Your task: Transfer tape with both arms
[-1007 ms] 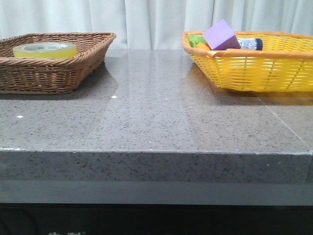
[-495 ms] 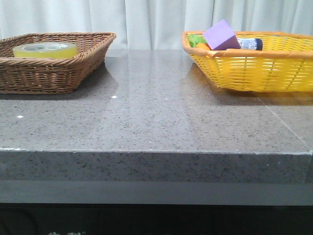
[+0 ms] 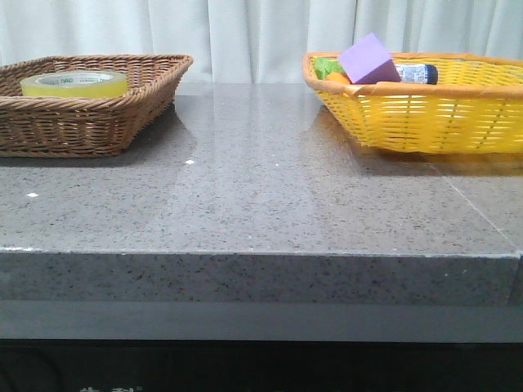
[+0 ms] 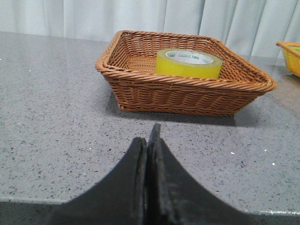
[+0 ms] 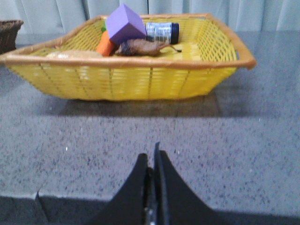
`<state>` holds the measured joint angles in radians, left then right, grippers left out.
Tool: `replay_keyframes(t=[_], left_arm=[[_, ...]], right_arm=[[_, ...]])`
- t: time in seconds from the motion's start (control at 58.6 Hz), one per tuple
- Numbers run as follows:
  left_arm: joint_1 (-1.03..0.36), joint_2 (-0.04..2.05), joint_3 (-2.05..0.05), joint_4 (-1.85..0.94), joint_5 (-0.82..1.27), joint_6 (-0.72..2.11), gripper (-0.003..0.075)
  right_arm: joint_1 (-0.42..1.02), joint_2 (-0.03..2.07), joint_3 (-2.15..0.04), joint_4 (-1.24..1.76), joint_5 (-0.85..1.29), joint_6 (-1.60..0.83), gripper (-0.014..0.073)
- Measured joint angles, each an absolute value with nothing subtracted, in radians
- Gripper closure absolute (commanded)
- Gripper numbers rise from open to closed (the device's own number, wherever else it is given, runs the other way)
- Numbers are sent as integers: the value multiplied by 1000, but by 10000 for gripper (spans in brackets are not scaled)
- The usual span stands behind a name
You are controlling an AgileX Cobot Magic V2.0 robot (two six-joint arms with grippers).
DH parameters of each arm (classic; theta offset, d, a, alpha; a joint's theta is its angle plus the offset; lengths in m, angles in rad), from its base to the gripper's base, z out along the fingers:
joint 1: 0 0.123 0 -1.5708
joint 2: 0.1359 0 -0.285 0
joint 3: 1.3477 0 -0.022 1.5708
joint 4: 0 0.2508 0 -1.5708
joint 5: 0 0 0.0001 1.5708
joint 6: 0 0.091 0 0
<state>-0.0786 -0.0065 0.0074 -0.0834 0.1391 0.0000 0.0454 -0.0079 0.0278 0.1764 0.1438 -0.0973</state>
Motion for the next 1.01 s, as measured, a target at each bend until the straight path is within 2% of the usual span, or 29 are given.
replay_keyframes(t=[1.007], left_arm=[[-79,-7,7,-83,139,0,740]], right_arm=[[45,-12,28,176,195,-97,683]])
